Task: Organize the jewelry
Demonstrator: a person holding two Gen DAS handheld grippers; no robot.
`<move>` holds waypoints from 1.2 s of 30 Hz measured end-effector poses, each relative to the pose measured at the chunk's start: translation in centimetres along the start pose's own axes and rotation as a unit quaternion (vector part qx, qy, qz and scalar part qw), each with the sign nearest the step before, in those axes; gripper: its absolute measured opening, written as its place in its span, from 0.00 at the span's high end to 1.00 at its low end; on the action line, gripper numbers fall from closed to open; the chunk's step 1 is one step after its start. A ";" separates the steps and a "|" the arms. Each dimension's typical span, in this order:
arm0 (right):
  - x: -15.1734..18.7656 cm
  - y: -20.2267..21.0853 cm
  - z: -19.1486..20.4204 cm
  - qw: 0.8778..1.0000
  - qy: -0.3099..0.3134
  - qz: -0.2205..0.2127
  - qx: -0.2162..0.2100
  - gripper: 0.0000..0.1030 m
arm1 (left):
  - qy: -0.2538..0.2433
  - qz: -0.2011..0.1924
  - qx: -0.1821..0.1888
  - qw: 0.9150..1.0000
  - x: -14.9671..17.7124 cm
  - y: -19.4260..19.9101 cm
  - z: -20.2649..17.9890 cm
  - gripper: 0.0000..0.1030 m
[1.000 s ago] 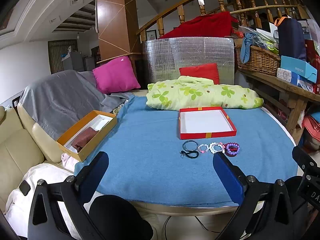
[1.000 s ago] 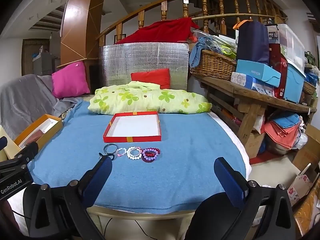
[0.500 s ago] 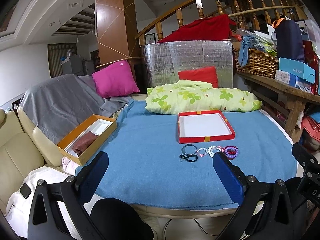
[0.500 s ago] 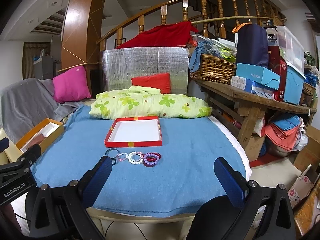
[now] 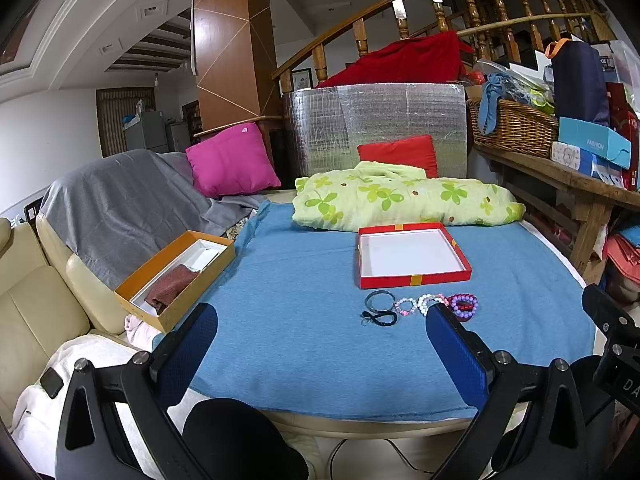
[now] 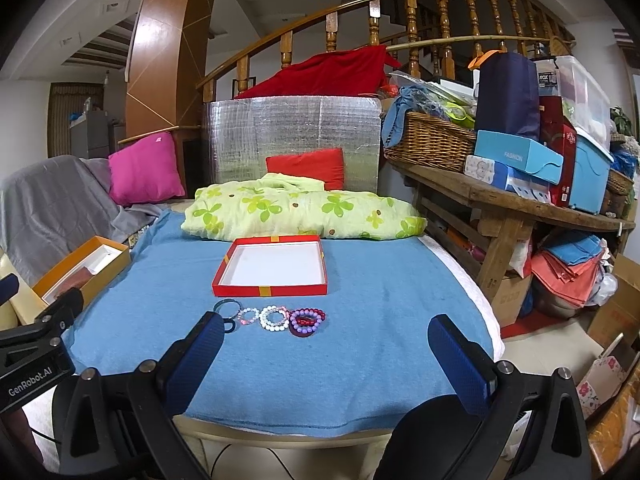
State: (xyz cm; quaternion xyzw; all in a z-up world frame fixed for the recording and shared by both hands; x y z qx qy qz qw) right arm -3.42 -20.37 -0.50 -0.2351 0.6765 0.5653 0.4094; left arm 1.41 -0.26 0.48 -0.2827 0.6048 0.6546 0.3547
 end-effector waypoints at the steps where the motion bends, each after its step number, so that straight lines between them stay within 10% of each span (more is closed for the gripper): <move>1: -0.1 0.0 -0.1 1.000 0.001 0.000 0.000 0.00 | -0.001 0.000 0.000 1.000 0.0 0.0 0.0 0.00; 36: -1.4 -2.9 0.5 1.000 0.015 0.020 0.011 0.00 | -0.004 0.006 -0.002 1.000 -1.0 -2.3 0.0 0.00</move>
Point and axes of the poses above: each gripper's, at about its wrist camera, not at the fingertips, and y roughly against the way its jaws point, z to its left, x to its underside, the point moved 3 cm from there along -y, roughly the way its jaws point, and after that the axes turned 12 degrees about z, right-handed, at the moved point
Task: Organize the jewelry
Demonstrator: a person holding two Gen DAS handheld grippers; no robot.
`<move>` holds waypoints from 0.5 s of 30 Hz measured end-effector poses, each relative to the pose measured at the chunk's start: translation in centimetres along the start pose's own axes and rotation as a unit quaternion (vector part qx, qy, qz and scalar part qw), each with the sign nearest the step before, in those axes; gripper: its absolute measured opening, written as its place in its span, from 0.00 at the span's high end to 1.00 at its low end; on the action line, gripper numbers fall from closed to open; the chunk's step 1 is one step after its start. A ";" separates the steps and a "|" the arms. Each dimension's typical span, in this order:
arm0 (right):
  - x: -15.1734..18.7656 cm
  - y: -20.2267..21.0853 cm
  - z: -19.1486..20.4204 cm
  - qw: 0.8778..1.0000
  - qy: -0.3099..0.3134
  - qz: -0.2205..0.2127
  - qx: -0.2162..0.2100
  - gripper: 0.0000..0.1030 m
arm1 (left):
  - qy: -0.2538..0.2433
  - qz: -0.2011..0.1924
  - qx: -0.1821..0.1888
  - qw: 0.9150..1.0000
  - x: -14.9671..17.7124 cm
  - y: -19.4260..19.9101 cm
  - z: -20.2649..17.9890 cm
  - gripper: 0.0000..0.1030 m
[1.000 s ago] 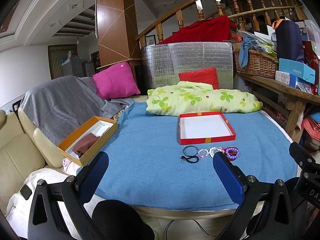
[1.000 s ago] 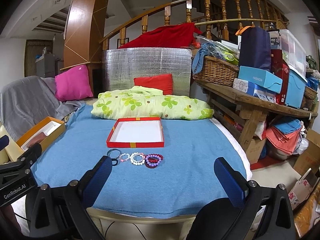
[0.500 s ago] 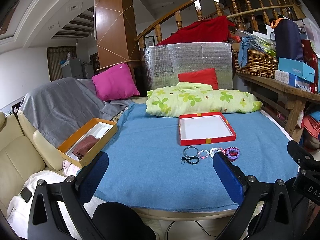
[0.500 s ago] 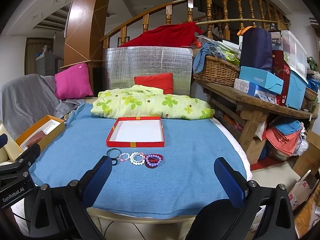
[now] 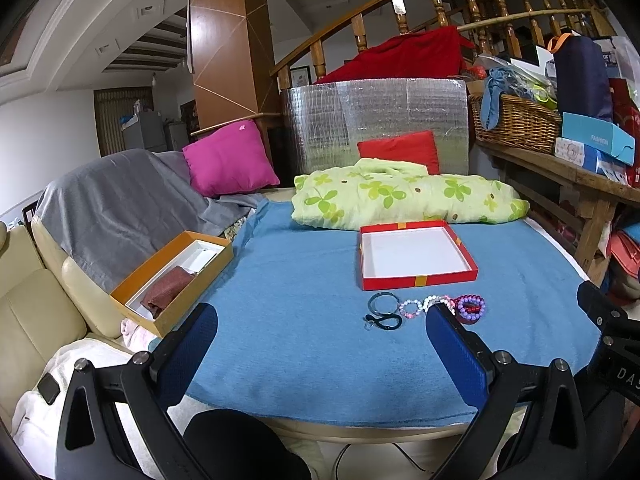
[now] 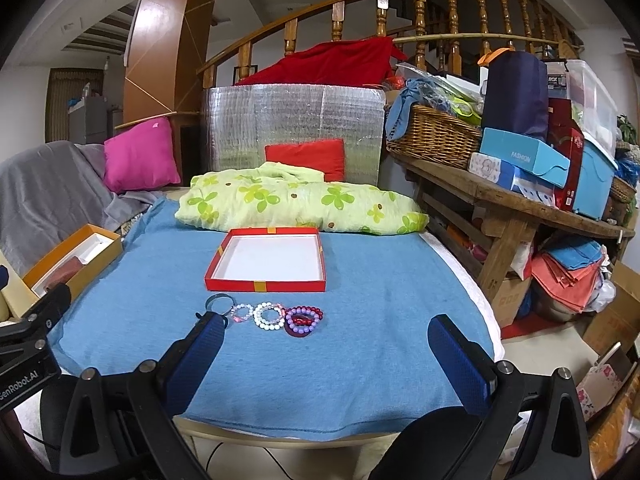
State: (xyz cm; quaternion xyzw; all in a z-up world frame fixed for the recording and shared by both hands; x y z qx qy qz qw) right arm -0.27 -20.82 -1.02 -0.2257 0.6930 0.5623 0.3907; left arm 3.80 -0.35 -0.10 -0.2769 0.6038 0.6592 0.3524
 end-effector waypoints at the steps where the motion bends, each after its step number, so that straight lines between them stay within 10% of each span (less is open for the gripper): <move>1: -0.1 -0.2 0.0 1.000 0.000 0.002 0.001 0.00 | 0.000 0.002 0.000 1.000 0.0 -0.3 0.0 0.00; 15: -1.8 -5.3 0.1 0.999 0.004 0.031 0.008 0.00 | 0.013 0.044 -0.013 0.999 -0.7 -5.8 0.1 0.00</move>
Point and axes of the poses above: each gripper's, at about its wrist camera, not at the fingertips, and y roughly against the way its jaws point, z to its left, x to its underside, the point moved 3 cm from there along -y, roughly the way its jaws point, and after that the axes turned 12 degrees about z, right-handed, at the moved point
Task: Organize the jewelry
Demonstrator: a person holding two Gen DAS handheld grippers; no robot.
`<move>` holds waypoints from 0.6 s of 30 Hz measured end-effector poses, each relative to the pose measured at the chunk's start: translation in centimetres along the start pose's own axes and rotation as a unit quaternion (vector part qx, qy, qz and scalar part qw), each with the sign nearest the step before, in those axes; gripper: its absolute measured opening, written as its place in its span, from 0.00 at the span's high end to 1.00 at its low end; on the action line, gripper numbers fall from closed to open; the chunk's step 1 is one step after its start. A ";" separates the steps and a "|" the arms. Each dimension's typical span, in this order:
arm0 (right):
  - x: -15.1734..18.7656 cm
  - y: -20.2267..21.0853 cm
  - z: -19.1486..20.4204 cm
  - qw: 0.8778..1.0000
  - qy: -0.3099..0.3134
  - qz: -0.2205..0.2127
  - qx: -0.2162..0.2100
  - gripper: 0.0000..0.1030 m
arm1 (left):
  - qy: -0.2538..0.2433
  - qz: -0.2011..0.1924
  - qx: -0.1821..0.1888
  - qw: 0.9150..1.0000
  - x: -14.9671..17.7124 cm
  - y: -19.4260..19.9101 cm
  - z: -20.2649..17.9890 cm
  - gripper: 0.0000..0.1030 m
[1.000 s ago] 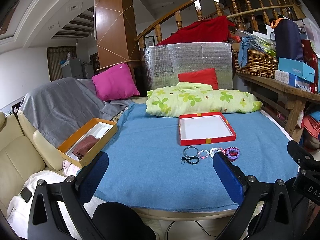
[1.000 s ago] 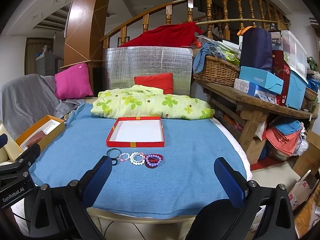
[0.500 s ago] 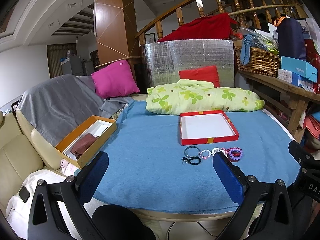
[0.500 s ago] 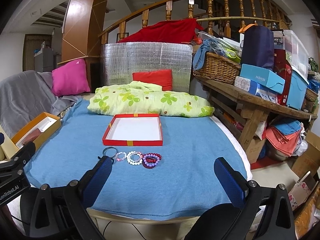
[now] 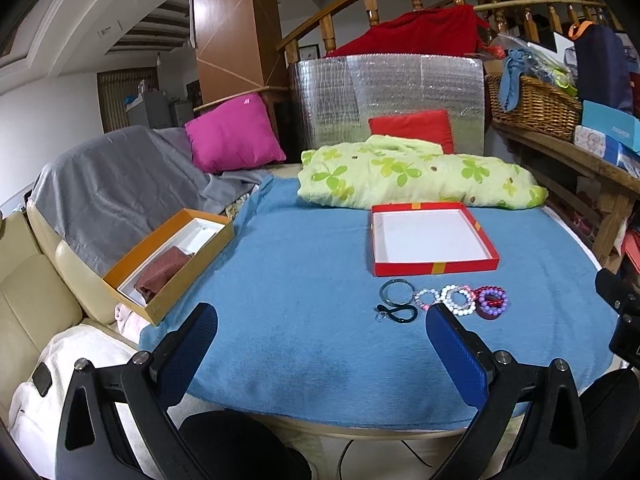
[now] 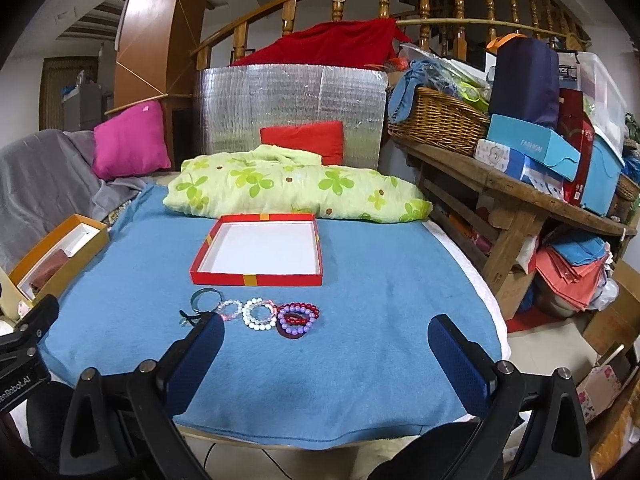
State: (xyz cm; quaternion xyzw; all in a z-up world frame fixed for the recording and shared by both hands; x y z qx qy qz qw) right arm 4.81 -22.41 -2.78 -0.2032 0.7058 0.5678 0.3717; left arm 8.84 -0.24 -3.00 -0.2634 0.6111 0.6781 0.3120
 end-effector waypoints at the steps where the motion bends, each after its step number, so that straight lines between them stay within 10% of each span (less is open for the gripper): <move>1: -0.2 -0.5 0.0 1.000 0.000 0.002 0.002 0.00 | 0.000 0.004 -0.001 1.000 -0.1 -0.5 -0.1 0.00; 18: -2.9 -6.7 1.2 0.999 0.016 0.029 0.006 0.00 | 0.003 0.039 -0.014 0.999 -2.0 -6.4 -0.8 0.00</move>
Point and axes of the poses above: each gripper's, at about its wrist camera, not at the fingertips, and y roughly against the way its jaws point, z to its left, x to its underside, the point moved 3 cm from there along -y, roughly the way its jaws point, and after that the axes turned 12 degrees about z, right-handed, at the moved point
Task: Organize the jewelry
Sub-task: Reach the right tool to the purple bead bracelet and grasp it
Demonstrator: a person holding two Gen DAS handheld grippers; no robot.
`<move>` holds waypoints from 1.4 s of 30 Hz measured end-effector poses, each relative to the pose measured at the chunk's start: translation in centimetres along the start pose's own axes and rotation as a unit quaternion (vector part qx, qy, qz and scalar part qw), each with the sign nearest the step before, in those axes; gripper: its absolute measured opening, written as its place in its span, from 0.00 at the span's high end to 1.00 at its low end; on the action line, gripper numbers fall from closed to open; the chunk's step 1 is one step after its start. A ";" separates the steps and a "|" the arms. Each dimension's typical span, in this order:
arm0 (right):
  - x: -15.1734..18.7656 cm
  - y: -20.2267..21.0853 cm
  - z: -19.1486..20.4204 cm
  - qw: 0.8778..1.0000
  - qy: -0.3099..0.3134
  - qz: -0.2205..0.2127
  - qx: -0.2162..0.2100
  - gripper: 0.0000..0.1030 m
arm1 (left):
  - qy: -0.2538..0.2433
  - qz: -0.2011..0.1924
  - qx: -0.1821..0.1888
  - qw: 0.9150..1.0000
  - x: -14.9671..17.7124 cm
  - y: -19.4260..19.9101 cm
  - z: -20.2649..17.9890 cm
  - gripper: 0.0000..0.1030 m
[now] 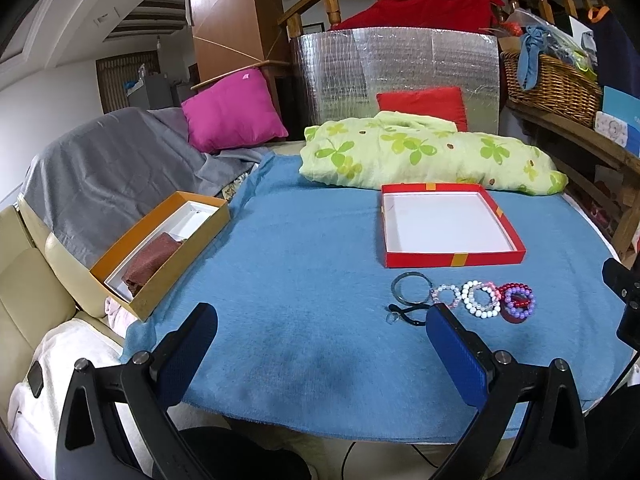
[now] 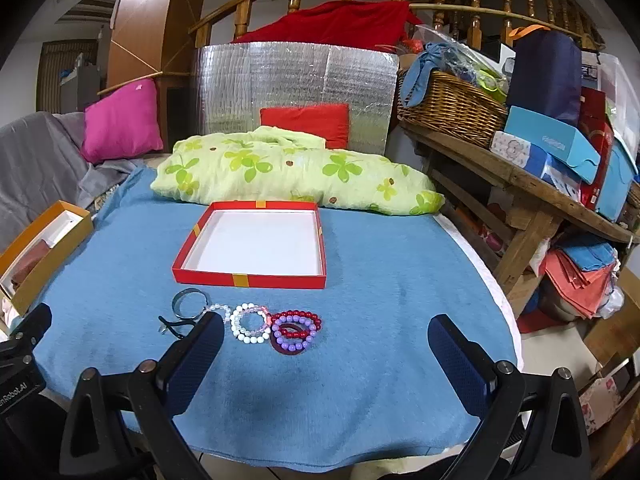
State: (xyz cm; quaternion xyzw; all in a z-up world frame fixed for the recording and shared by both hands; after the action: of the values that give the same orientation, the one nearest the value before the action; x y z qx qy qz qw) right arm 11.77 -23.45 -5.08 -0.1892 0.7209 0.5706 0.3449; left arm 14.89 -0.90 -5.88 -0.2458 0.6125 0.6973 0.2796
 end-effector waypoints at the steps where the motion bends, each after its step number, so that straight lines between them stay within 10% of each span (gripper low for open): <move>1: -0.1 -0.3 0.1 1.000 0.001 0.002 0.000 0.00 | 0.000 0.002 -0.001 1.000 -0.1 -0.3 -0.1 0.00; 9: -1.0 -3.0 0.5 1.000 0.010 0.016 -0.010 0.00 | -0.008 0.013 0.009 1.000 -1.1 -3.5 -0.4 0.00; 20: -0.5 -14.3 -2.2 0.969 0.053 0.116 -0.210 0.04 | -0.007 0.095 0.120 0.988 -0.9 -14.2 -0.3 0.00; 34: -0.3 -20.9 -1.7 0.953 0.015 0.198 -0.231 0.56 | -0.030 0.113 0.164 0.979 -1.2 -17.2 -2.8 0.01; 42: 0.0 -22.7 -1.4 0.950 0.009 0.220 -0.221 0.81 | -0.079 0.141 0.156 0.974 -3.1 -20.2 -6.5 0.23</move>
State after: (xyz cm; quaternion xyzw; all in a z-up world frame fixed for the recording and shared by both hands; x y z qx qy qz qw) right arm 26.48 -31.05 -20.66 -0.1023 0.6035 0.7757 0.1535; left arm 31.11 -5.72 -19.07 -0.0543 0.7181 0.6431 0.2604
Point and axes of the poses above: each gripper's, at about its wrist camera, not at the fingertips, and y roughly against the way its jaws point, z to its left, x to its underside, the point moved 3 cm from there along -y, roughly the way its jaws point, and after that the axes turned 12 degrees about z, right-handed, at the moved point
